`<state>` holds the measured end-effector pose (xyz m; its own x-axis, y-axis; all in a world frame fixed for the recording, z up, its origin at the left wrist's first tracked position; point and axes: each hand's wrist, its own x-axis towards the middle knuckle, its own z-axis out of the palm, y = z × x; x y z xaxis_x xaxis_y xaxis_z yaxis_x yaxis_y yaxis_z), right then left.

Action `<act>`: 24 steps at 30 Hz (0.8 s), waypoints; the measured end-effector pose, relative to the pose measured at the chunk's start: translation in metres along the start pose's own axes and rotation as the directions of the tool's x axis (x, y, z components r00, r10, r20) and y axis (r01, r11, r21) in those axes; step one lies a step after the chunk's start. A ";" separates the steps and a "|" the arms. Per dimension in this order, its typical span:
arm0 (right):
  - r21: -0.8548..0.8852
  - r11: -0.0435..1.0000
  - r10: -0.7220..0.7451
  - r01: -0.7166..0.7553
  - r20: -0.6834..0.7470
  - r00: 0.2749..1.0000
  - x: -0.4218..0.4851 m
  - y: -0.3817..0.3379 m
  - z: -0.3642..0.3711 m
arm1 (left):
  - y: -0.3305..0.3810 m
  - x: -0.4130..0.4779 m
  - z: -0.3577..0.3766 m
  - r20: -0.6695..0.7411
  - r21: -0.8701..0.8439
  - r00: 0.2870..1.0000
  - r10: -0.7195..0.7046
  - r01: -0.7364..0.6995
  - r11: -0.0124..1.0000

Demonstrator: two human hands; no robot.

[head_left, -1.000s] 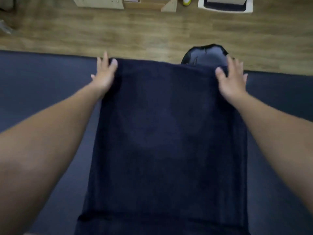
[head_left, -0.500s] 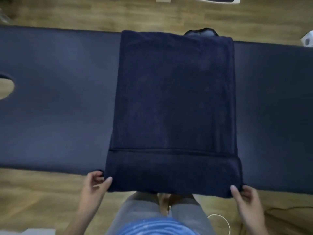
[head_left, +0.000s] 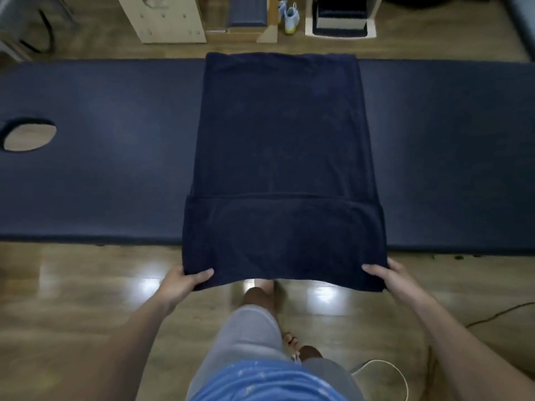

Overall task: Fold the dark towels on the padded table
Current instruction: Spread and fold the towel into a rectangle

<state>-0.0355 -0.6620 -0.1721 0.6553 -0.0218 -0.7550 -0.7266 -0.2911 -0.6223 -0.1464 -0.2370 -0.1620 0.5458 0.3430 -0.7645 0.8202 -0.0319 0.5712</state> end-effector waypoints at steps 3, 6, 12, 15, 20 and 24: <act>0.016 0.999 -0.027 0.028 -0.030 0.999 -0.006 0.001 0.001 | 0.001 -0.015 -0.007 0.038 -0.107 0.999 0.020 -0.016 0.994; 0.017 0.999 -0.043 0.044 -0.058 0.997 -0.018 0.002 0.001 | 0.002 -0.038 -0.013 0.014 -0.254 0.997 0.080 -0.074 0.964; -0.094 0.993 0.065 -0.066 -0.011 0.998 -0.061 -0.022 -0.022 | 0.015 -0.082 -0.039 0.089 -0.406 0.994 0.071 -0.029 0.913; -0.051 0.994 0.099 -0.093 0.120 0.988 -0.078 -0.051 -0.038 | 0.036 -0.099 -0.061 0.253 -0.344 0.967 0.037 0.054 0.937; 0.258 0.955 0.122 -0.150 0.120 0.985 -0.077 -0.113 -0.048 | 0.106 -0.086 -0.086 0.235 -0.485 0.971 0.048 0.074 0.871; 0.605 0.793 -0.004 -0.074 0.128 0.992 -0.046 -0.161 -0.044 | 0.162 -0.044 -0.092 0.220 -0.496 0.966 0.133 -0.007 0.868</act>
<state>0.0601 -0.6568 -0.0278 0.6267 0.1018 -0.7725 -0.7496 0.3497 -0.5620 -0.0534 -0.1707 -0.0083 0.6743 0.1205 -0.7285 0.6237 0.4353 0.6493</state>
